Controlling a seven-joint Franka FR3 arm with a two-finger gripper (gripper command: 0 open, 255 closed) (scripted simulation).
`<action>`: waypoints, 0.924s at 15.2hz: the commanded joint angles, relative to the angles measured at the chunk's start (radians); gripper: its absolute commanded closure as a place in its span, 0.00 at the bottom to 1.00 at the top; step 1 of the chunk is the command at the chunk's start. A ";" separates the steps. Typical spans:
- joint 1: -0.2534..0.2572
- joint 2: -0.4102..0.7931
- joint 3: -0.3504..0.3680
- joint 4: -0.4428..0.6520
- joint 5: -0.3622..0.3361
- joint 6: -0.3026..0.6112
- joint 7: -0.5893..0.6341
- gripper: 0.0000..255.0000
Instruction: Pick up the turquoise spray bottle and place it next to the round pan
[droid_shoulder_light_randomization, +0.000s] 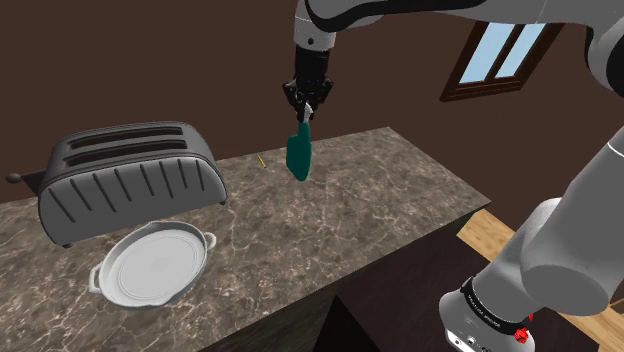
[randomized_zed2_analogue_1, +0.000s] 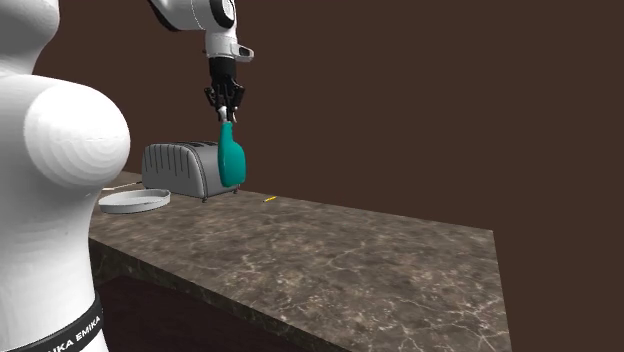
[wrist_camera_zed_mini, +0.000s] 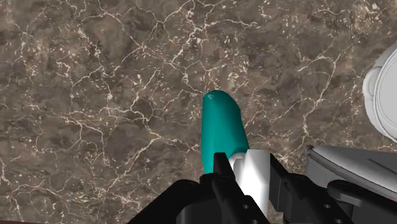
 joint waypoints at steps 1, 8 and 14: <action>0.026 0.006 0.022 0.007 -0.003 0.000 0.050 1.00; 0.117 0.056 0.094 0.069 -0.019 -0.015 0.214 1.00; 0.143 0.081 0.112 0.047 -0.027 0.031 0.261 1.00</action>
